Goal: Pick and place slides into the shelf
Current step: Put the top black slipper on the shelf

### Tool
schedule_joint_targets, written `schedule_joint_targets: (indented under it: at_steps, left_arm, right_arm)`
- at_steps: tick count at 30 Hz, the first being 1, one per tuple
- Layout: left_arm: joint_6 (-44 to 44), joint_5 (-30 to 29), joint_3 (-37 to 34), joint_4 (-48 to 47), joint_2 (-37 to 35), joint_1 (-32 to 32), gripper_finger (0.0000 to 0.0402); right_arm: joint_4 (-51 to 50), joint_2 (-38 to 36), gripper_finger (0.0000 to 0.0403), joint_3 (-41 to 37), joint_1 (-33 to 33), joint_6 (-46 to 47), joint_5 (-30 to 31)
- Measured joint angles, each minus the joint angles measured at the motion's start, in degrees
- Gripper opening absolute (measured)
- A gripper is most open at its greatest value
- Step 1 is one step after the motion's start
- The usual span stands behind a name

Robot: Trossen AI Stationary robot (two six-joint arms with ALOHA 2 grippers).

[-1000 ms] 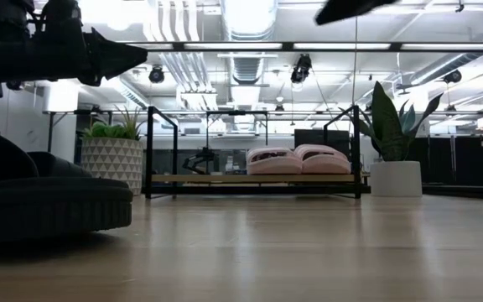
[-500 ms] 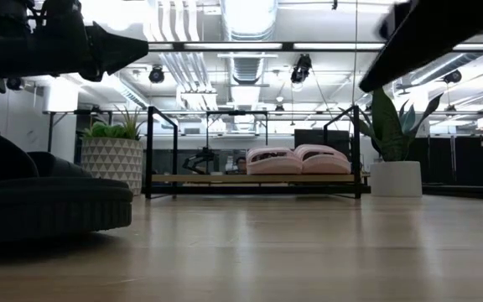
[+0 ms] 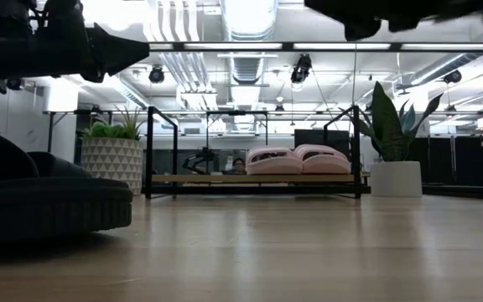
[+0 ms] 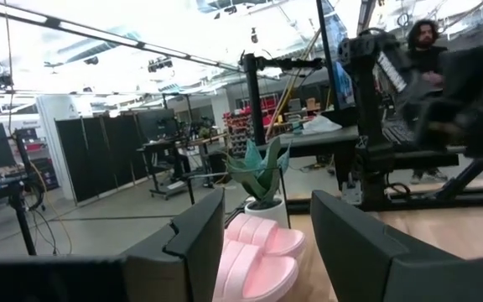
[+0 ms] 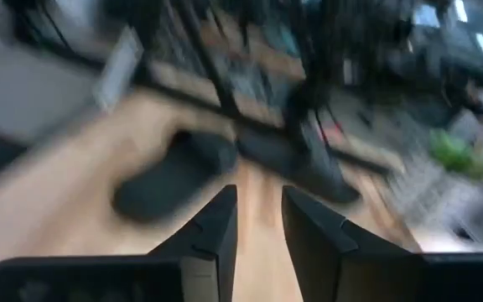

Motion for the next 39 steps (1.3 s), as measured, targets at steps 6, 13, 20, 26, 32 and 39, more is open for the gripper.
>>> schedule_joint_targets:
  at_steps: [6, 13, 20, 26, 32, 39]
  left_arm:
    - [1.42, 0.88, 0.09, 0.21, 0.36, -0.01, 0.0164]
    - [1.36, 1.28, -0.22, -0.02, 1.37, -0.04, 0.0164]
    - [1.32, 1.28, -0.24, -0.46, 3.86, -0.06, 0.0164]
    - [1.30, 1.25, 0.17, -0.37, 5.46, -0.06, 0.0164]
    - [1.30, 1.22, 0.17, 0.16, 5.49, -0.06, 0.0164]
    - [1.30, 1.21, 0.16, 0.08, 4.90, -0.06, 0.0164]
  right_arm:
    - [26.51, 1.31, 0.0074, -12.08, -9.42, -2.69, -16.22]
    - [30.68, 0.81, 0.0076, -12.76, -14.85, 0.43, -12.66]
    - [30.70, 0.99, 0.0082, -8.03, -15.06, 0.12, -11.78]
    - [28.85, 1.00, 0.0072, -6.87, -15.05, 1.26, -11.77]
    - [28.87, 1.10, 0.0069, -6.85, -15.06, 1.35, -11.79]
    - [28.97, 1.10, 0.0080, -6.78, -15.06, 1.59, -11.79]
